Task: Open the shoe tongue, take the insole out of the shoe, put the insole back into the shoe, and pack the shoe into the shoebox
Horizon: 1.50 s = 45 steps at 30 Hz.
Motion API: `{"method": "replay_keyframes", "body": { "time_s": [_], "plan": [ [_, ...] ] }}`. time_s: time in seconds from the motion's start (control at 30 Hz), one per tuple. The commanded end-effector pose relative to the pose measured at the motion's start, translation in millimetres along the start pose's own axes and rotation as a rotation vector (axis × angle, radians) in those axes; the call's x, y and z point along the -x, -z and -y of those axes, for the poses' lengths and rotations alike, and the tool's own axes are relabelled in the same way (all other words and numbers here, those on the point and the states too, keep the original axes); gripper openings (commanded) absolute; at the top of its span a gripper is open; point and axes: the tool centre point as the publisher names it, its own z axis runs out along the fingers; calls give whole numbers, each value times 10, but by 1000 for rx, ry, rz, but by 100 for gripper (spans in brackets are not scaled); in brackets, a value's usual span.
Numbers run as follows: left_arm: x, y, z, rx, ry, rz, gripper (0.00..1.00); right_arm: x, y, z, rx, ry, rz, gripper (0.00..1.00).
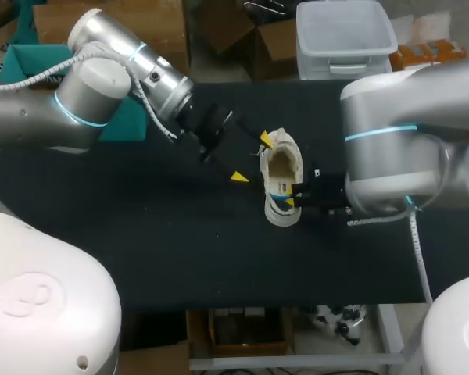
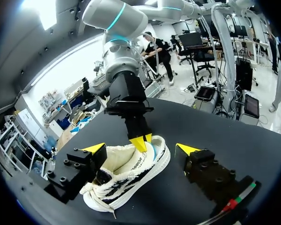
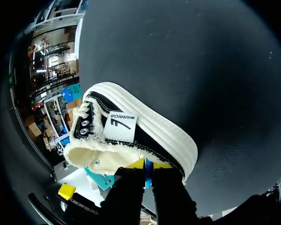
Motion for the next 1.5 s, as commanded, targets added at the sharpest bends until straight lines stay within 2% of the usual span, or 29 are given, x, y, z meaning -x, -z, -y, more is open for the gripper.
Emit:
{"method": "replay_keyframes", "body": {
  "time_s": [0.03,0.07,0.1,0.17,0.33,0.47,0.5,0.53,0.57,0.6,0.8,1.07,1.5],
  "plan": [
    [-79,178,160,43,30,11,100,-21,78,105,27,10,-2,0],
    [-84,204,169,50,35,20,100,-19,102,119,34,15,-4,11],
    [-89,224,176,50,38,21,100,-19,126,135,38,20,-6,26],
    [-102,248,185,68,48,30,100,-15,165,160,44,28,-7,42],
    [-135,275,197,81,73,34,100,26,260,179,52,35,-8,47],
    [-172,292,201,103,97,44,100,52,345,209,57,42,-11,42],
    [-178,305,201,104,101,45,100,36,356,233,60,50,-11,35],
    [-182,319,201,109,109,49,100,14,369,259,56,62,-10,21],
    [-185,334,200,113,115,55,100,-14,375,287,58,75,-5,2],
    [-186,353,195,118,122,62,100,-42,375,307,56,85,0,0],
    [-216,471,128,128,156,97,100,-166,235,293,14,121,15,0],
    [-281,667,-2,152,199,137,100,-187,35,161,-21,123,29,0],
    [-361,874,-147,175,260,182,100,-17,-269,52,-50,115,58,0]
  ]
}}
